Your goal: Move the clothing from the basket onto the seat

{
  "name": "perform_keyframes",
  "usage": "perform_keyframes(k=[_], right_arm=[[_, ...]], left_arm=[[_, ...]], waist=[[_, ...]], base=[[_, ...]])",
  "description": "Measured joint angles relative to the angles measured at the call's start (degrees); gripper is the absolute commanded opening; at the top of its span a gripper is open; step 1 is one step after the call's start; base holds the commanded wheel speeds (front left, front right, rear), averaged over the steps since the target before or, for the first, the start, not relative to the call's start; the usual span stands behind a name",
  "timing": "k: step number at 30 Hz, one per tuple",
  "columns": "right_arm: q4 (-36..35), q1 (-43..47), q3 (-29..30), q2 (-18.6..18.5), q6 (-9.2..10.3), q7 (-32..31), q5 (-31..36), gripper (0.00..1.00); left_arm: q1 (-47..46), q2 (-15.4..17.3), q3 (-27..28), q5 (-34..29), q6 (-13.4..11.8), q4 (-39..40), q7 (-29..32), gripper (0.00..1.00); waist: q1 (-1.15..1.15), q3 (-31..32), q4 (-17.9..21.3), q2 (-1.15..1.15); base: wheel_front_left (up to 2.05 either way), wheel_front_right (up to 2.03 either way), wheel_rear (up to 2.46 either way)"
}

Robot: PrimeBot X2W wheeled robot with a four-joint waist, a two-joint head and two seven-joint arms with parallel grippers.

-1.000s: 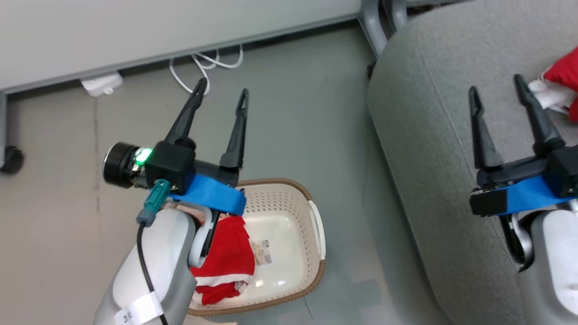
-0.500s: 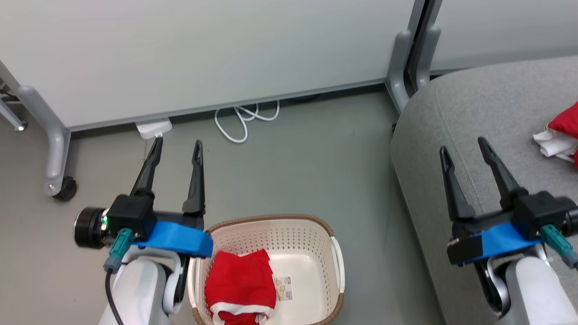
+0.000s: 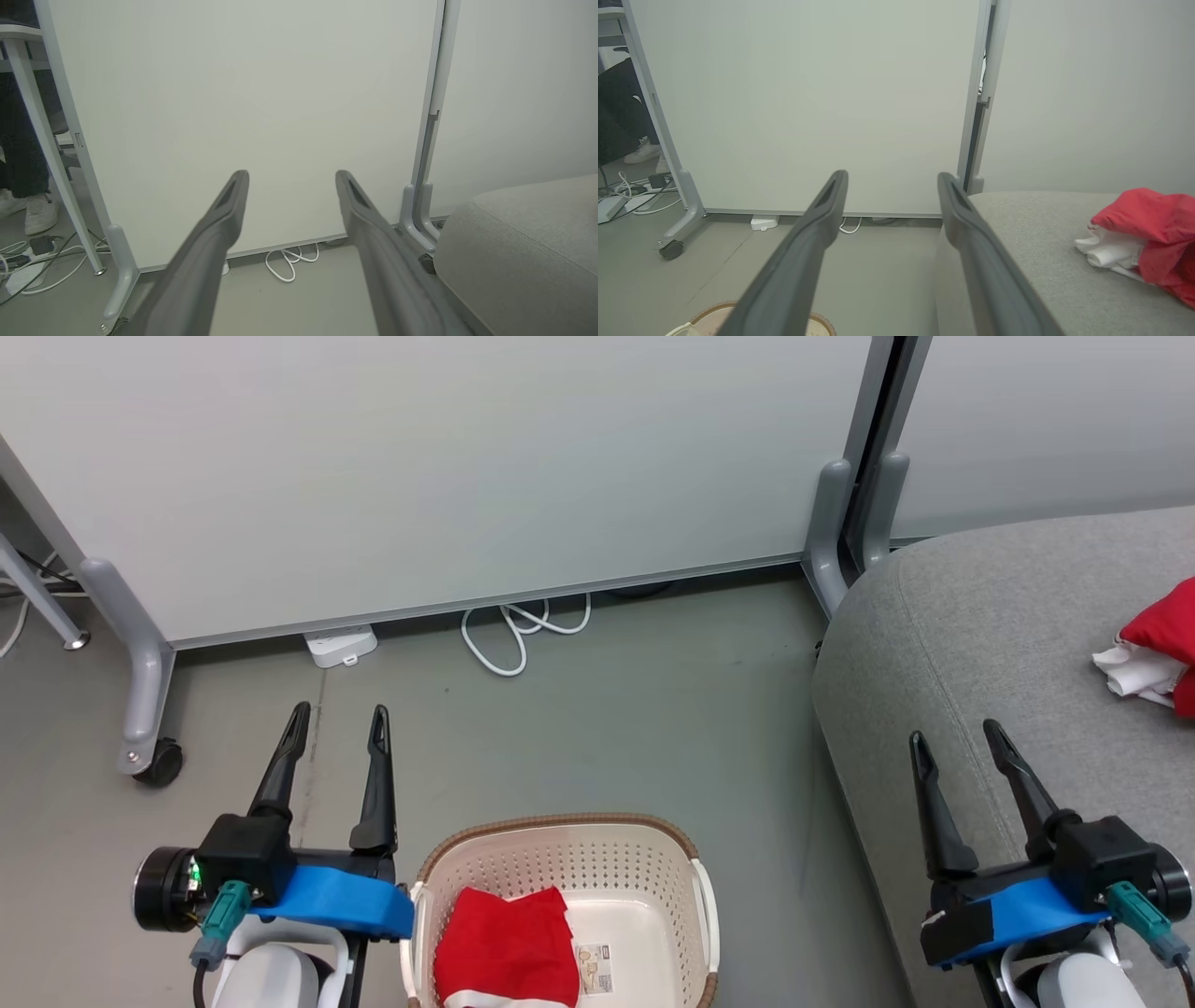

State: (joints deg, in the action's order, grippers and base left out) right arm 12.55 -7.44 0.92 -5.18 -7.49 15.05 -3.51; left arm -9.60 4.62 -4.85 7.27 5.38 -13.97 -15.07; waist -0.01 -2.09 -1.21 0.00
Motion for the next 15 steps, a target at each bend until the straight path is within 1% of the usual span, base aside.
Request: perform_keyframes(k=[15], right_arm=[[0.5, 1.9, 0.6, 1.2, 0.00, 0.0, 0.1, 1.00]], left_arm=[[2.2, -1.3, 0.7, -1.2, 1.1, -0.5, 0.0, 1.00]], waist=[[0.01, 1.0, -1.1, 0.00]], base=[[0.00, 0.00, 0.00]])
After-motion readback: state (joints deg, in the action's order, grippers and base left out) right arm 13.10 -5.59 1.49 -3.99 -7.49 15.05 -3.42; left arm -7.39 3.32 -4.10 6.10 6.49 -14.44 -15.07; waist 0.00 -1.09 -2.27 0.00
